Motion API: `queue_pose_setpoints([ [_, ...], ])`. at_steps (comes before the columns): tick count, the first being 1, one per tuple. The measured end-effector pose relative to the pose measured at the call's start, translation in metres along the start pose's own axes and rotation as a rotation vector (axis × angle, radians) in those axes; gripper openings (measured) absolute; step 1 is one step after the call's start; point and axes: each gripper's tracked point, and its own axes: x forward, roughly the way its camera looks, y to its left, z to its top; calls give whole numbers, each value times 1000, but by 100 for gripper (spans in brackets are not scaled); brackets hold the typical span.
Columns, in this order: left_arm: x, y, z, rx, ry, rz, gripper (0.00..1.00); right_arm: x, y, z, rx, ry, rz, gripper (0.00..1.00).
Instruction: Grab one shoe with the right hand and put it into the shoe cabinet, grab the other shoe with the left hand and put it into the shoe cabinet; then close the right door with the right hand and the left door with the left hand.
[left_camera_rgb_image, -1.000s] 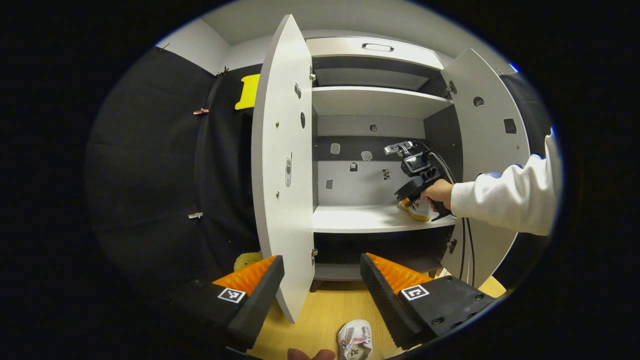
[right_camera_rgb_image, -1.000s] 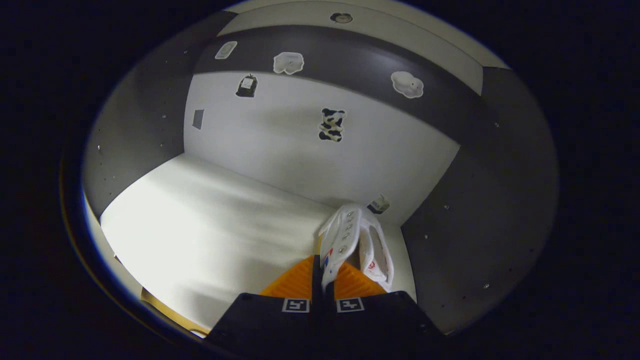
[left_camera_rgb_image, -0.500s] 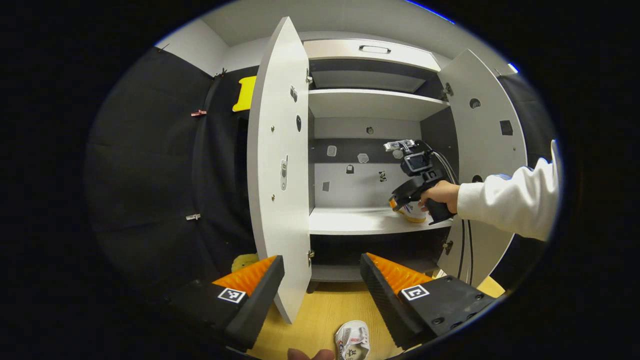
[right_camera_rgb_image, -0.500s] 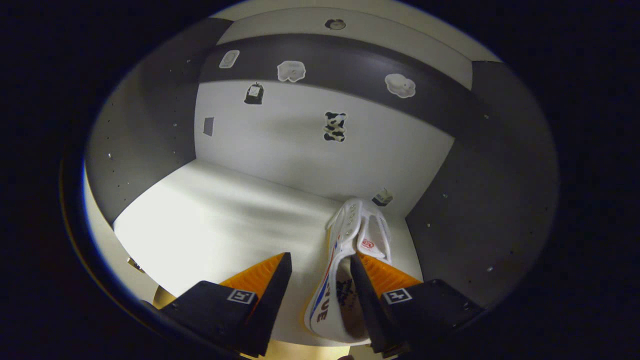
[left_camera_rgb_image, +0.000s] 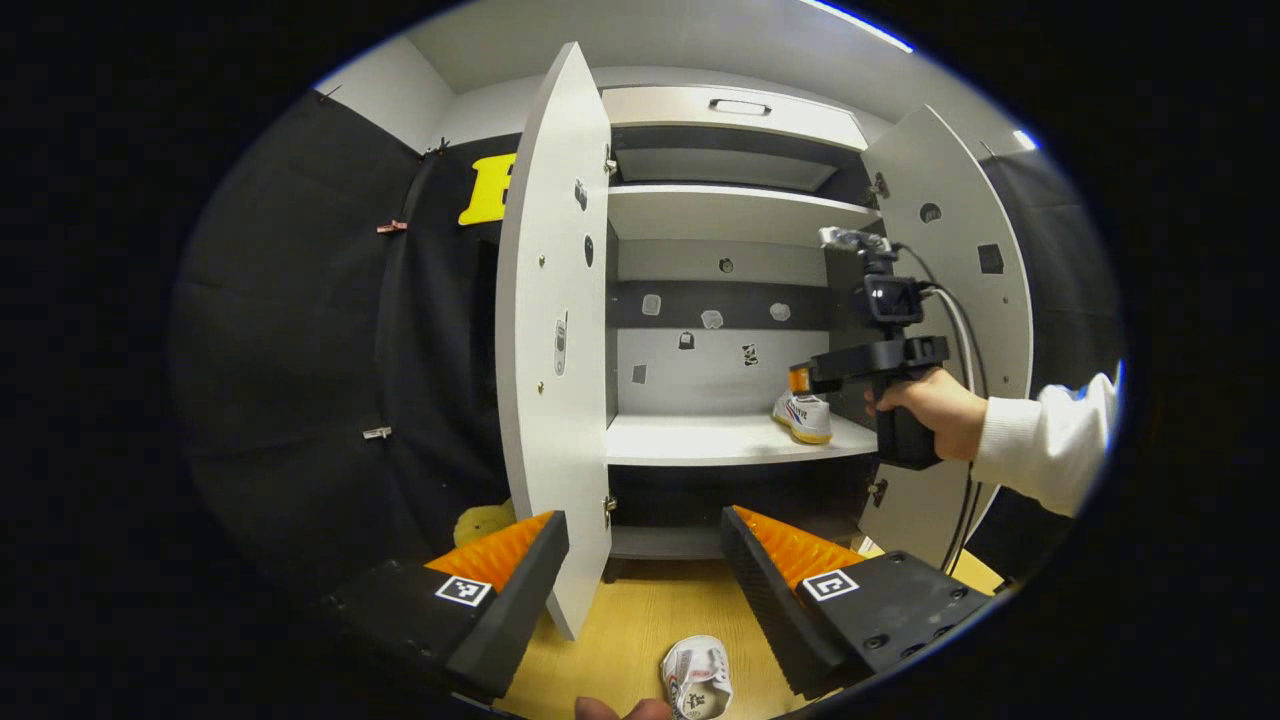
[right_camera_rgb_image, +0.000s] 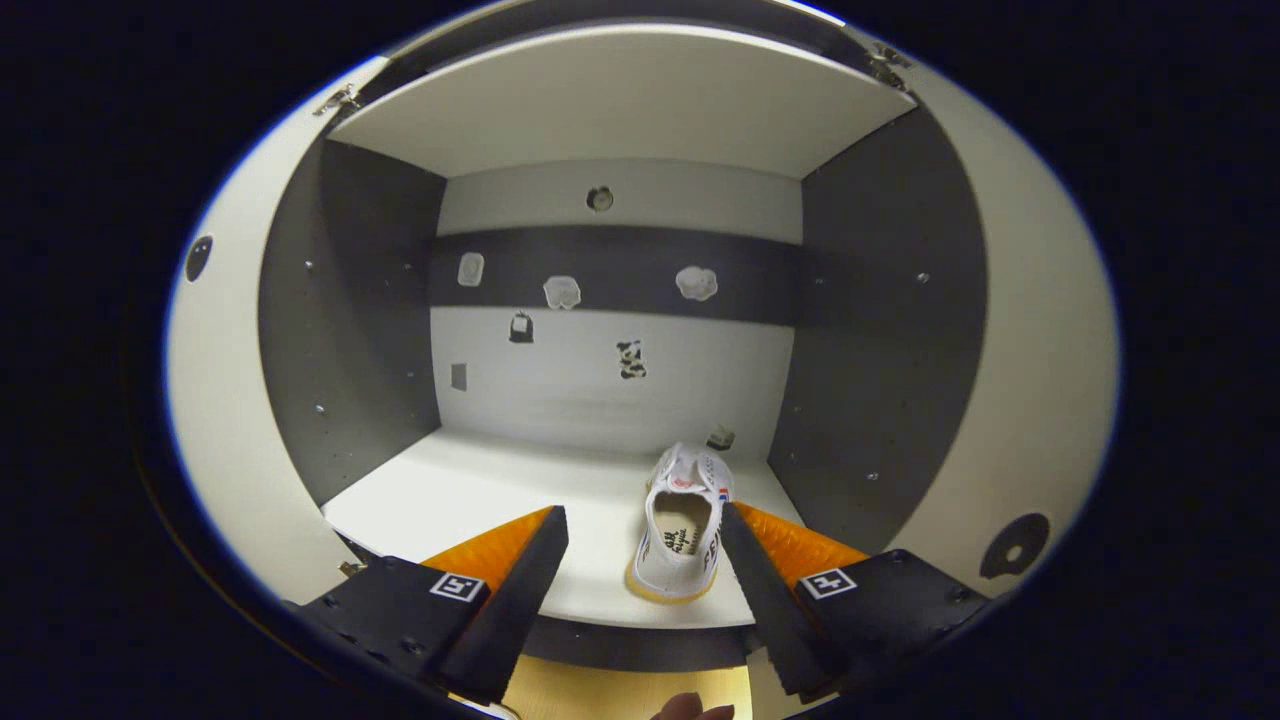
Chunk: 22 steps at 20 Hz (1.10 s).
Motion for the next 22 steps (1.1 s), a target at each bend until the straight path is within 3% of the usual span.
queue_pose_setpoints([
  [6,-11,5,-17,-7,-7,-15,97,-118,12,26,36,-148,50,98],
  [12,-20,-5,-95,28,74,-80,97,-212,16,45,26,-228,90,98],
  [17,-29,-34,-179,54,206,-182,97,-253,-2,62,52,-267,94,98],
  [22,-31,-40,-265,72,386,-185,95,-273,-31,74,54,-290,63,99],
])
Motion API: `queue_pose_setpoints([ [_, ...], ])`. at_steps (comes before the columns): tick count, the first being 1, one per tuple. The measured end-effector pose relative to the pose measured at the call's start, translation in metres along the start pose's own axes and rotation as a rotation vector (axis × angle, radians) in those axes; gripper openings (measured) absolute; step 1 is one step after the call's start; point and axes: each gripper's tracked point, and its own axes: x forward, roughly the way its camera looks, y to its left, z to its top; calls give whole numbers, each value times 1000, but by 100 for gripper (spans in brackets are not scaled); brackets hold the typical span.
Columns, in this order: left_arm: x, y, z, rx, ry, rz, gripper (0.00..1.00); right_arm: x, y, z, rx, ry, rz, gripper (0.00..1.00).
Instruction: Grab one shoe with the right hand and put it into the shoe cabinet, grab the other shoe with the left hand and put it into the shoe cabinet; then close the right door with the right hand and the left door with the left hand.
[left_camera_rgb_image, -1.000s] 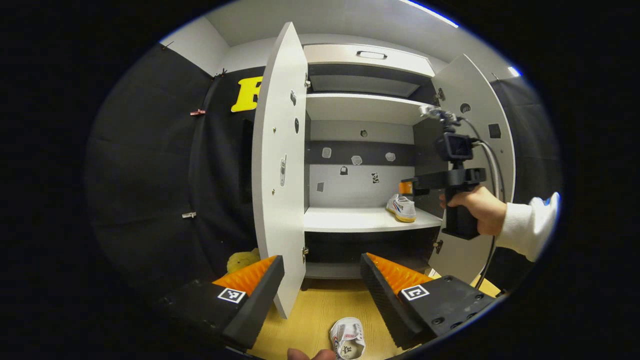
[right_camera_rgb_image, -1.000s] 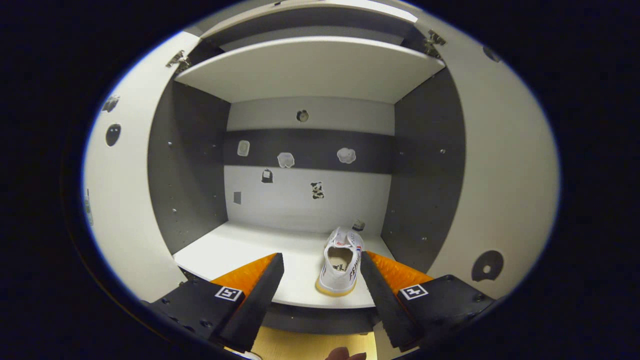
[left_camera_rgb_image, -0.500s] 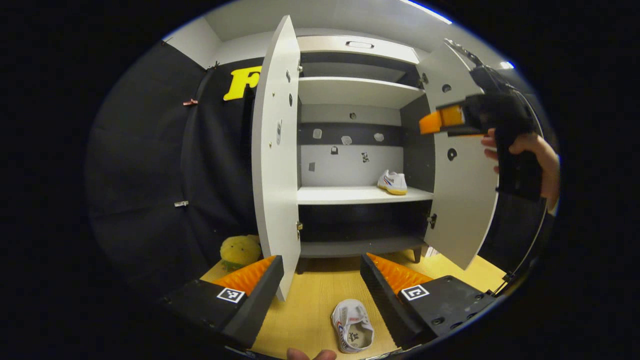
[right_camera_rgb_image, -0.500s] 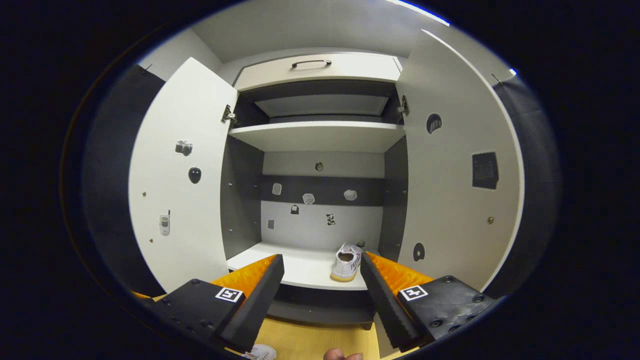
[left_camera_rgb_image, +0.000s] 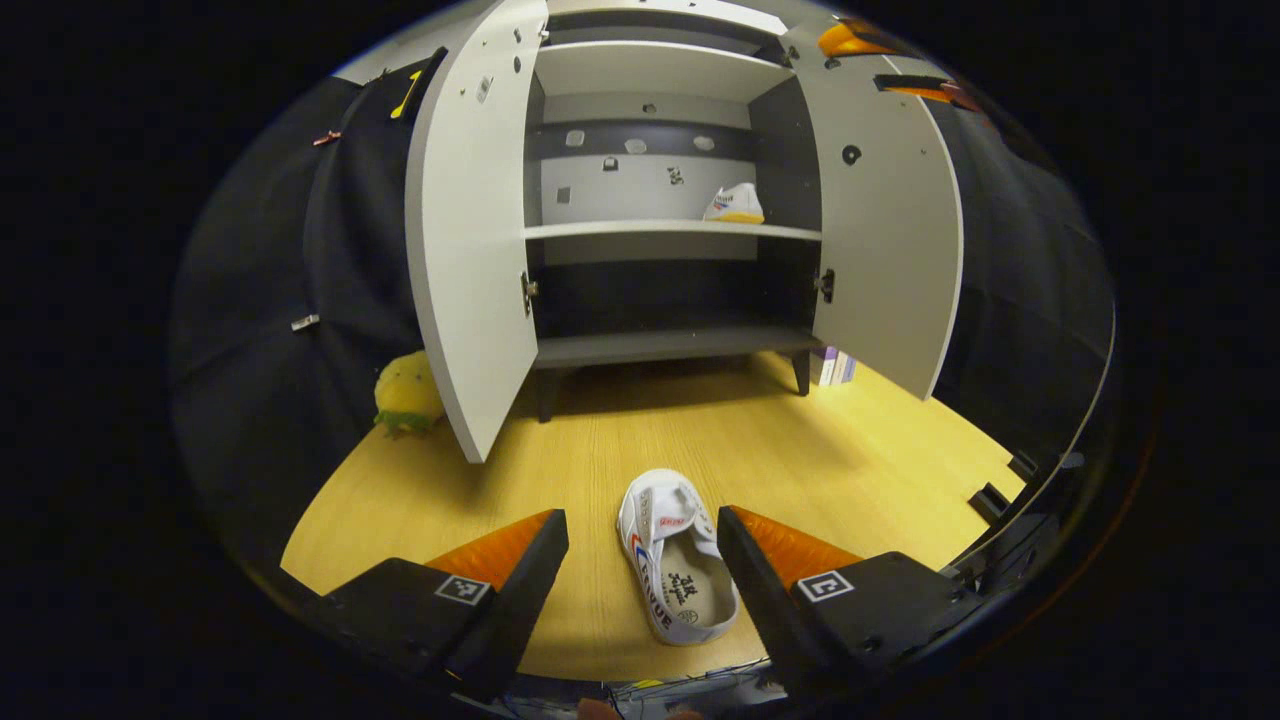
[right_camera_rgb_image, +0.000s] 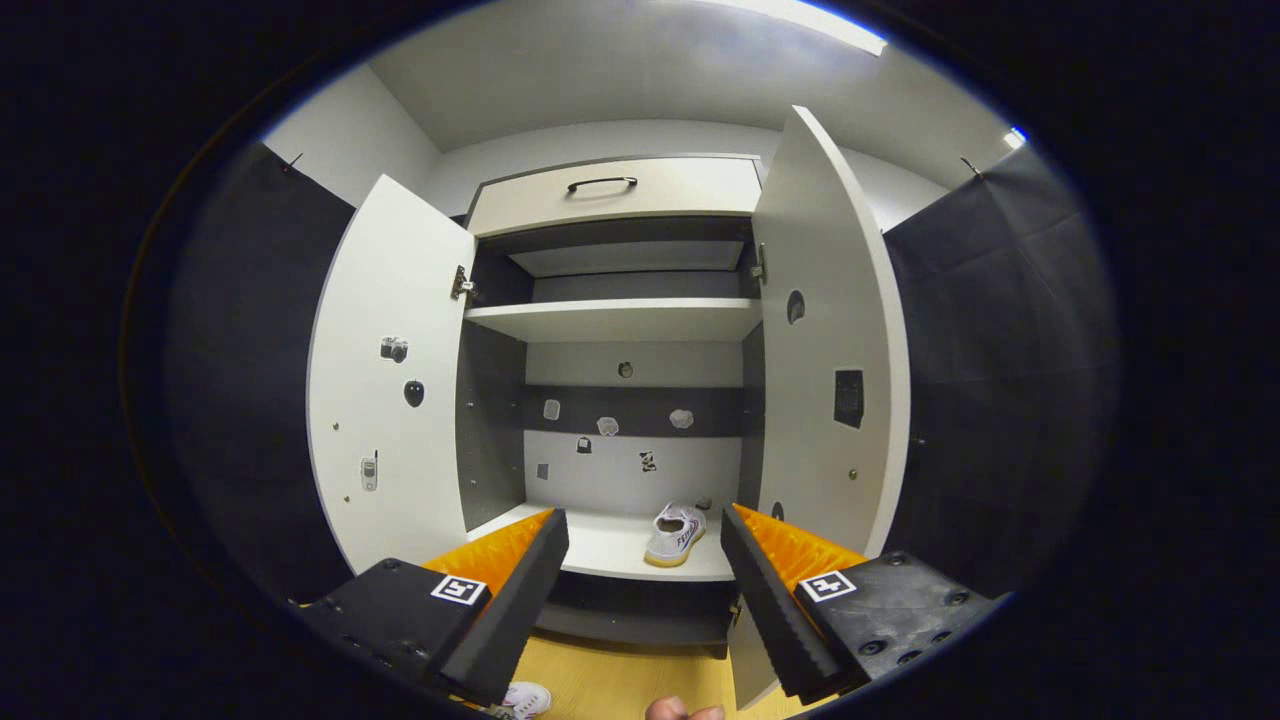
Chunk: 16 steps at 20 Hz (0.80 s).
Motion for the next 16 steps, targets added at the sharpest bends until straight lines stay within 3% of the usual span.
queue_pose_setpoints([
  [5,41,-3,-44,23,94,-16,90,-19,-26,21,18,-45,-40,98],
  [7,57,-2,-53,33,108,-8,81,-22,-38,23,8,-50,-61,97],
  [8,64,-5,-55,23,109,-16,73,-23,-44,21,-4,-43,-73,97],
  [10,78,-5,-59,14,112,-21,67,-29,-54,19,-22,-28,-90,97],
  [16,116,6,-53,23,101,17,59,-43,-80,17,-63,-15,-137,95],
])
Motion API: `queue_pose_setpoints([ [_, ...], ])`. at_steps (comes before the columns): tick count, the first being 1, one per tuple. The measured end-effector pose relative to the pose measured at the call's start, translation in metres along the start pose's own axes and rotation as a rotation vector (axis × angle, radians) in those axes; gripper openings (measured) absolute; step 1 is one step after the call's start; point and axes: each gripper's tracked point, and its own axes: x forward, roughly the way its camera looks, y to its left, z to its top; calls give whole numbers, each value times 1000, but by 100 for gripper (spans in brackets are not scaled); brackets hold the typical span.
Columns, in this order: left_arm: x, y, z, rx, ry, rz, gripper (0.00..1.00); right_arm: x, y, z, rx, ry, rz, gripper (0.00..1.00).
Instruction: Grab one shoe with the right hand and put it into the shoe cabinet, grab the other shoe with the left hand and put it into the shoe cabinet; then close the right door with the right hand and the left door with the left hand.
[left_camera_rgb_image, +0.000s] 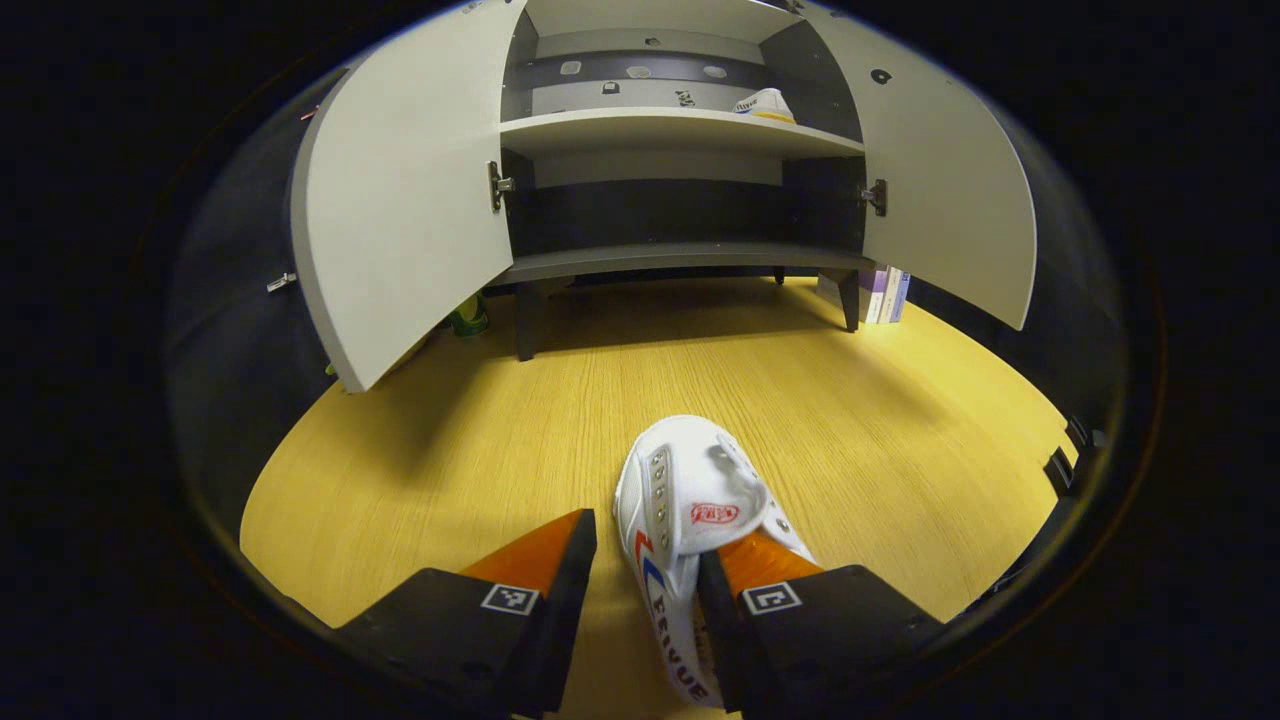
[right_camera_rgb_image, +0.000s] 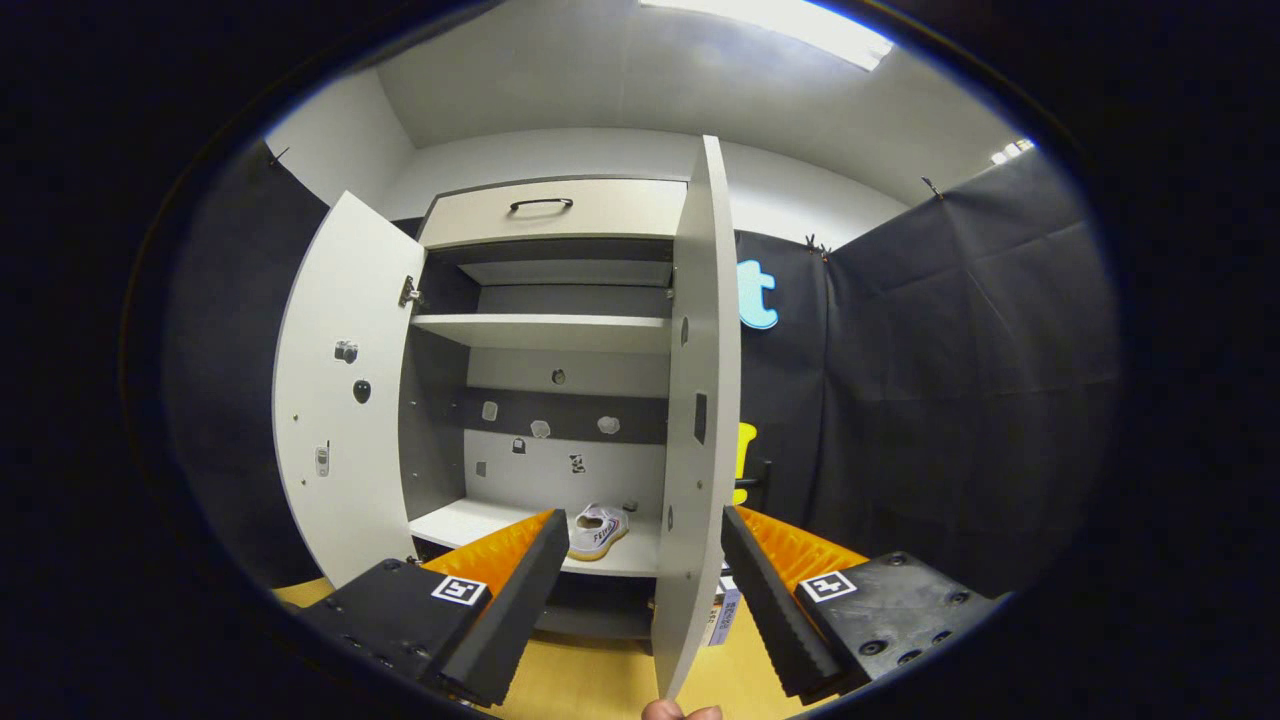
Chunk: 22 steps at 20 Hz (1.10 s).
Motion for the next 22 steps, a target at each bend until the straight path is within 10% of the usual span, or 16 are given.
queue_pose_setpoints([
  [8,14,10,-7,48,73,58,14,0,-22,-9,16,25,-25,97],
  [15,-13,14,24,16,149,48,8,8,-37,-9,40,11,-40,98],
  [22,-65,-6,152,-48,6,55,8,20,-67,-24,85,31,-82,98],
])
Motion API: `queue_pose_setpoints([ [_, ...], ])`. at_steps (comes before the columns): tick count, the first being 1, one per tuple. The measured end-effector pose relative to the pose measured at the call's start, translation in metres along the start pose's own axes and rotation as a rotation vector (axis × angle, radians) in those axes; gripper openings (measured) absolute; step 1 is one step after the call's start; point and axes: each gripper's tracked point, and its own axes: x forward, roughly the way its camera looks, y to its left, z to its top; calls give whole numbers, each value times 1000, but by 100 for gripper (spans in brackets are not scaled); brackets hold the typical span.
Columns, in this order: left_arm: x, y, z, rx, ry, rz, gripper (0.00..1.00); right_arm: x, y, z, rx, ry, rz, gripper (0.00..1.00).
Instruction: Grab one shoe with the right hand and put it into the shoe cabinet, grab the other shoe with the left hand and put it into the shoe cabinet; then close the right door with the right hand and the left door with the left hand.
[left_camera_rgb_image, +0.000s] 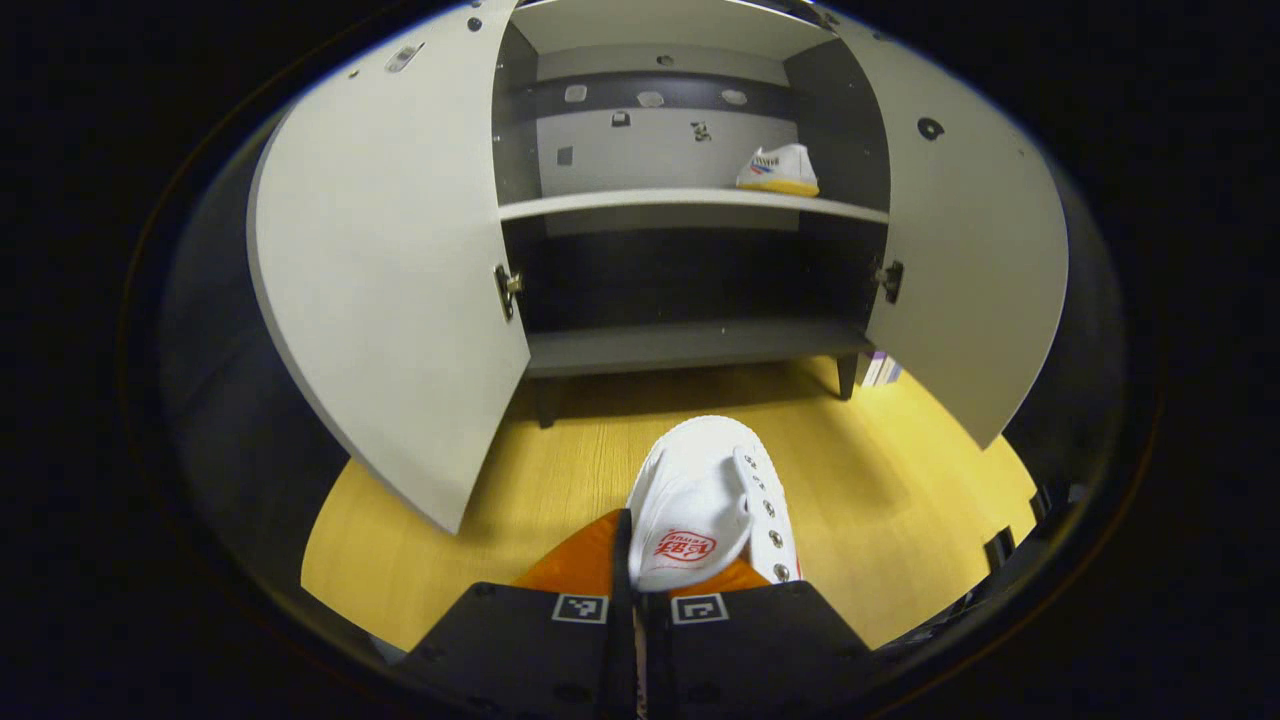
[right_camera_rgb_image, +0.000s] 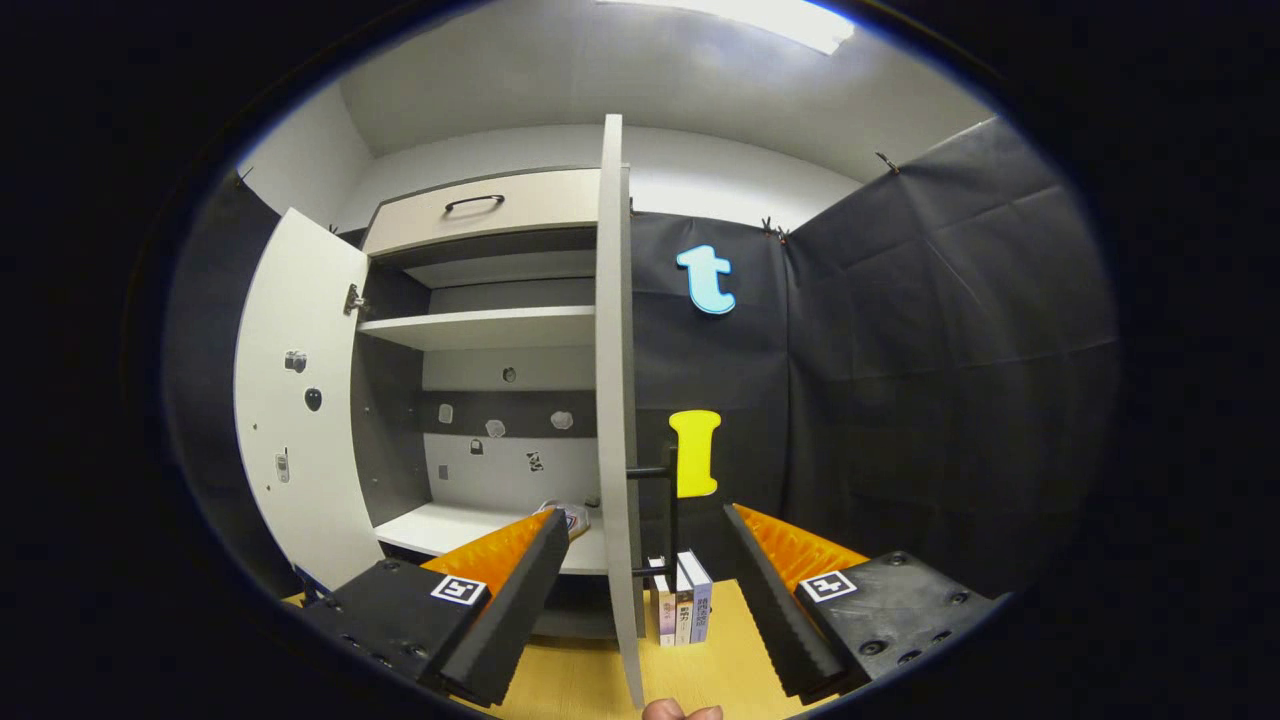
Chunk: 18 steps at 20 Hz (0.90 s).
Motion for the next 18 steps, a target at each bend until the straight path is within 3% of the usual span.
queue_pose_setpoints([
  [9,6,12,192,-122,-130,71,8,0,-32,-47,43,118,-23,98],
  [18,62,31,326,-124,-175,152,8,11,-48,-66,54,169,6,97],
])
